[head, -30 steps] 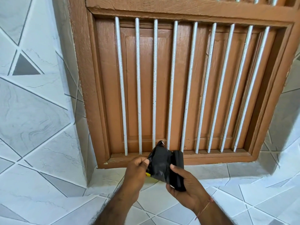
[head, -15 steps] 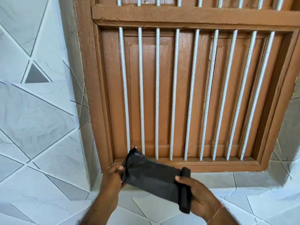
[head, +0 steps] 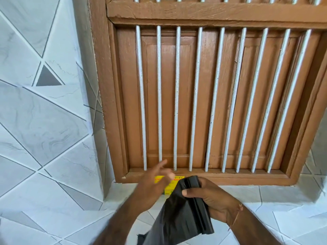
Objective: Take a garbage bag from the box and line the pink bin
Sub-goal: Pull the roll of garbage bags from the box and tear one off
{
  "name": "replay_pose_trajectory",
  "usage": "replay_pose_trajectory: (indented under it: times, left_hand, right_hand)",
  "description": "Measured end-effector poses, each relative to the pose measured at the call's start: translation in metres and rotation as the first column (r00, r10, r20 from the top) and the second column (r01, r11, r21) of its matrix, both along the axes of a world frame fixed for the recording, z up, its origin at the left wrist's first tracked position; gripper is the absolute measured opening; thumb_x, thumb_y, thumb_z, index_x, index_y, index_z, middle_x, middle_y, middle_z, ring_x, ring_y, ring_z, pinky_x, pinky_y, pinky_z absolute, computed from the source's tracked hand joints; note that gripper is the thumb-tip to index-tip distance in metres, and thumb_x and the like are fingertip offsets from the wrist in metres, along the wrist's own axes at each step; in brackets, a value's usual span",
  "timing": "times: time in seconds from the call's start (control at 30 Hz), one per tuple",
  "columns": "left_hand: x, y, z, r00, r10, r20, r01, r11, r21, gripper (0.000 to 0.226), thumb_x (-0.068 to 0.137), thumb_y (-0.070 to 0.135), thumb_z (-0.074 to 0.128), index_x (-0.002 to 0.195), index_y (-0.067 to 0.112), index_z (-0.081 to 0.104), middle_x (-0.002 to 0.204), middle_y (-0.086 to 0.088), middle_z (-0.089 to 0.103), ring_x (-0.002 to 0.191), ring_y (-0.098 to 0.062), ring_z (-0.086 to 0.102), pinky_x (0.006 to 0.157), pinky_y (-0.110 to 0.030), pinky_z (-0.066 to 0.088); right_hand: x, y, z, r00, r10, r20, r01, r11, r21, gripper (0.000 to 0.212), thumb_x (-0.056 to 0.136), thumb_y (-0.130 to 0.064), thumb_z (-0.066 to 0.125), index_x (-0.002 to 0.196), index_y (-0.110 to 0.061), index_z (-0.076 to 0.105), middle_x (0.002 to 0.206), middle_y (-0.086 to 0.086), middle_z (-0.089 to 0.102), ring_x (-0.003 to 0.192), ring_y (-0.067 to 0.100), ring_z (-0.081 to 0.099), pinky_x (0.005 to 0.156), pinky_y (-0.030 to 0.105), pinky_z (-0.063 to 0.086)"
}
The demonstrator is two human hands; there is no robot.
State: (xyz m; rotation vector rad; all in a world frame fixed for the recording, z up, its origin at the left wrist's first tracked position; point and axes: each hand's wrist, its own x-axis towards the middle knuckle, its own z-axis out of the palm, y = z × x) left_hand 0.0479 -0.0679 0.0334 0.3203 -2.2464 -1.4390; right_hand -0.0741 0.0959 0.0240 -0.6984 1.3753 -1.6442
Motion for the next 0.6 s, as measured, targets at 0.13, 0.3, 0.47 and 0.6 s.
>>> replay_pose_trajectory:
  times: [0.13, 0.3, 0.47, 0.6]
  left_hand:
    - [-0.02, 0.005, -0.023, 0.931, -0.337, 0.141, 0.279, 0.906, 0.318, 0.068, 0.074, 0.061, 0.07, 0.099, -0.002, 0.067, 0.104, -0.012, 0.071, 0.098, -0.021, 0.065, 0.089, -0.036, 0.047]
    - [-0.021, -0.017, -0.016, 0.945, -0.305, 0.118, 0.263, 0.923, 0.281, 0.016, 0.086, 0.026, 0.069, 0.08, 0.011, 0.068, 0.079, -0.005, 0.064, 0.078, -0.014, 0.057, 0.073, -0.024, 0.043]
    - [-0.02, -0.028, 0.012, 0.932, -0.272, 0.241, 0.262, 0.962, 0.073, 0.017, 0.089, 0.023, 0.068, 0.077, 0.011, 0.068, 0.071, 0.002, 0.061, 0.071, -0.007, 0.055, 0.065, -0.017, 0.043]
    - [-0.015, -0.044, 0.022, 0.927, -0.256, 0.274, 0.253, 0.966, 0.046, 0.026, 0.089, 0.024, 0.067, 0.086, -0.002, 0.068, 0.08, -0.008, 0.061, 0.079, -0.017, 0.056, 0.072, -0.028, 0.043]
  right_hand:
    - [-0.005, 0.0, 0.005, 1.0, -0.01, -0.003, 0.01, 1.0, 0.02, 0.038, 0.068, 0.003, 0.074, 0.105, 0.009, 0.066, 0.102, 0.03, 0.065, 0.095, 0.039, 0.061, 0.094, 0.05, 0.048]
    - [-0.025, 0.019, -0.006, 0.994, -0.094, 0.058, 0.087, 0.99, 0.111, 0.048, 0.069, 0.003, 0.072, 0.117, 0.008, 0.064, 0.123, 0.033, 0.063, 0.107, 0.043, 0.062, 0.105, 0.053, 0.045]
    - [-0.032, 0.026, -0.012, 0.986, -0.146, 0.086, 0.131, 0.978, 0.165, 0.053, 0.061, -0.008, 0.083, 0.111, 0.005, 0.07, 0.109, 0.027, 0.07, 0.094, 0.036, 0.068, 0.09, 0.045, 0.055]
    - [-0.034, 0.027, -0.013, 0.983, -0.171, 0.07, 0.158, 0.974, 0.162, 0.042, 0.068, -0.01, 0.083, 0.107, 0.001, 0.073, 0.108, 0.025, 0.072, 0.092, 0.036, 0.069, 0.083, 0.042, 0.055]
